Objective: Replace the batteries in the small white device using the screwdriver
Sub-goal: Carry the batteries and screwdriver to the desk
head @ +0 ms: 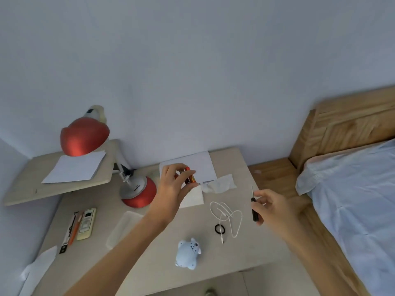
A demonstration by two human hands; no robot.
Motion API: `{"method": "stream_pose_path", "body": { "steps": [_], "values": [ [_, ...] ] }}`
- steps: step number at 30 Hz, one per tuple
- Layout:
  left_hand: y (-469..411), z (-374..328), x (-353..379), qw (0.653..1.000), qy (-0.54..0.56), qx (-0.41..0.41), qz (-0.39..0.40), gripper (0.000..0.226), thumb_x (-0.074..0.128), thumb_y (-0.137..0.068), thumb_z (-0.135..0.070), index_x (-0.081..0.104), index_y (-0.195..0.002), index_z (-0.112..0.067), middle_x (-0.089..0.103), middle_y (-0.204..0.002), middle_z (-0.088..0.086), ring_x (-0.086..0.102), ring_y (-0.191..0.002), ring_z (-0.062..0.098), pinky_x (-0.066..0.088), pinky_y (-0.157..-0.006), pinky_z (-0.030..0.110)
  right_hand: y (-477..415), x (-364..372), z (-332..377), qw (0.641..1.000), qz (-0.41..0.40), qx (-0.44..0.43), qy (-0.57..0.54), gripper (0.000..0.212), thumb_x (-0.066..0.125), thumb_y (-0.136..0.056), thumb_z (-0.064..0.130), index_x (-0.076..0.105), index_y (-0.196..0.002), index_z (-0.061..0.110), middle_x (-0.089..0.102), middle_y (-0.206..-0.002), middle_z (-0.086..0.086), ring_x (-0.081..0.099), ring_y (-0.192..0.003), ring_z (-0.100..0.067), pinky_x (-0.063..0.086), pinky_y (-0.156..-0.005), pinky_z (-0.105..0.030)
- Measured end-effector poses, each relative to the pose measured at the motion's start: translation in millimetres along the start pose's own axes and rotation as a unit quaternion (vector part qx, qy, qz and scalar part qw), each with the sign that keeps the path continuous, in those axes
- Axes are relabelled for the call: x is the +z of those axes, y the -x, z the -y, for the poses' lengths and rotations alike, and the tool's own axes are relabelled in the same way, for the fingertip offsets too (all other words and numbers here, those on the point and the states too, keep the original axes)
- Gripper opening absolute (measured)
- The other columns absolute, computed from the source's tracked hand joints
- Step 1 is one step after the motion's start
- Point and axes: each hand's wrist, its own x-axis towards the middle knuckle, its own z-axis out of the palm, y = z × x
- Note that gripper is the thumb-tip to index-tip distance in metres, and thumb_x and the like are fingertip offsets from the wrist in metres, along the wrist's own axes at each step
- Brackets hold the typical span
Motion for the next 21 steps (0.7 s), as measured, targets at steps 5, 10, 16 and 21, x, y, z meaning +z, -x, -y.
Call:
{"method": "stream_pose_path", "body": {
  "steps": [5,10,16,21],
  "values": [
    [-8,58,67,0.999,0.025,-0.010,0.047,0.031,0.079,-0.096,-0.023,0.073,-0.126,-0.014,0.058,-0.128,0.004,0.052,-0.117,0.024,0.032,-0.102,0.009,-40,16,-65,0.997,-0.017,0.071,0.037,0.025,0.072,-0.095,0.002,0.068,-0.118,0.010,0.071,-0.089,-0.015,0.072,-0.062,-0.027,0.060,-0.052,-0.038],
    [5,114,145,0.994,0.024,-0.042,0.099,0.030,0.075,-0.100,-0.026,0.071,-0.128,-0.017,0.056,-0.128,0.003,0.049,-0.120,0.024,0.046,-0.100,0.027,-71,29,-137,0.988,-0.027,0.091,0.125,0.022,0.073,-0.095,0.006,0.066,-0.115,0.013,0.071,-0.084,-0.007,0.071,-0.062,-0.023,0.063,-0.056,-0.045],
    [33,179,225,0.979,0.015,-0.078,0.186,0.027,0.072,-0.101,-0.027,0.069,-0.123,-0.012,0.052,-0.129,0.003,0.047,-0.122,0.025,0.056,-0.094,0.039,-95,64,-190,0.964,0.023,0.040,0.263,0.022,0.068,-0.098,0.011,0.061,-0.106,0.031,0.062,-0.083,0.010,0.062,-0.071,-0.009,0.058,-0.069,-0.034],
    [50,198,258,0.973,0.027,-0.083,0.216,0.018,0.068,-0.103,-0.026,0.068,-0.114,-0.013,0.051,-0.122,-0.001,0.046,-0.117,0.022,0.052,-0.095,0.036,-87,85,-216,0.948,0.011,0.032,0.318,0.016,0.060,-0.102,0.017,0.056,-0.108,0.031,0.057,-0.100,0.006,0.060,-0.081,-0.017,0.056,-0.077,-0.043]
  ]
}}
